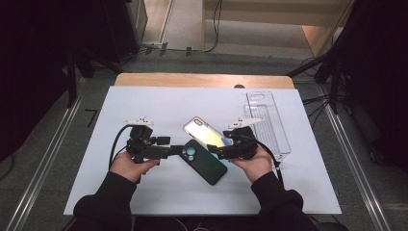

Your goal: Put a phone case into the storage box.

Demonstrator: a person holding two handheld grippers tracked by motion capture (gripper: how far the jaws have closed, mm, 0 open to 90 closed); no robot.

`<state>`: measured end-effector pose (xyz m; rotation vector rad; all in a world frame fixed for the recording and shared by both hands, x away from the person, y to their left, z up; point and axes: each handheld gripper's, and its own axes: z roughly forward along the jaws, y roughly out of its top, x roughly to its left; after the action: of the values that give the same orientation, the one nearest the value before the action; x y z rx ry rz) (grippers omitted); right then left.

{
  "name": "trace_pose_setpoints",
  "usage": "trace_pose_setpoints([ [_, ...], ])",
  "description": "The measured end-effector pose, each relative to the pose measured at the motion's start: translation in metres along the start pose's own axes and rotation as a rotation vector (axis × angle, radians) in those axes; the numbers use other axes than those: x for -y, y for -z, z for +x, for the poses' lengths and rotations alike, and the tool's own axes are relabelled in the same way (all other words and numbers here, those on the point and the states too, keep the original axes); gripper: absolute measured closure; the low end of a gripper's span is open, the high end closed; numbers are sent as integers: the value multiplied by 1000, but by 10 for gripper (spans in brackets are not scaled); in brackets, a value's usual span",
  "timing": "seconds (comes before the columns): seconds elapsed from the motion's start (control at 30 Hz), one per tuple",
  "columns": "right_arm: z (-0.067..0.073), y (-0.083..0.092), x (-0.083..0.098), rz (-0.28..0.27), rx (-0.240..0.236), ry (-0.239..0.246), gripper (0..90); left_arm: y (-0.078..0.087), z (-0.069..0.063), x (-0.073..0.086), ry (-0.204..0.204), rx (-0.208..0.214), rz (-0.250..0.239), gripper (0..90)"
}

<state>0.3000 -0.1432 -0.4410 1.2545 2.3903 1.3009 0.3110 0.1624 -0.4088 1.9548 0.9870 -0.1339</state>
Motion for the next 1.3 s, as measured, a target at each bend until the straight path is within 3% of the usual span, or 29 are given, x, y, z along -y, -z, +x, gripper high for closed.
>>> trace_pose_setpoints([
  [0.1, 6, -3, 2, -20, 23, -10, 150, -1, 1, -4, -6, -37, 2, 230],
  [0.27, 15, -10, 5, -31, 58, -8, 150, -4, 3, -10, 19, -33, 0, 233],
  [0.63, 21, -14, 8, -103, 56, -83, 150, -16, 7, -19, 63, -56, -5, 233],
  [0.8, 25, -19, 16, -143, 76, -120, 150, -22, 9, -20, 77, -69, -12, 233],
  [1.0, 31, -25, 21, -157, 79, -141, 150, -30, 10, -22, 93, -85, -13, 233],
  [1.17, 34, -27, 24, -185, 85, -158, 150, -35, 11, -22, 84, -117, -7, 233],
  [1.3, 35, -28, 25, -199, 87, -168, 150, -38, 13, -22, 110, -114, -7, 245],
])
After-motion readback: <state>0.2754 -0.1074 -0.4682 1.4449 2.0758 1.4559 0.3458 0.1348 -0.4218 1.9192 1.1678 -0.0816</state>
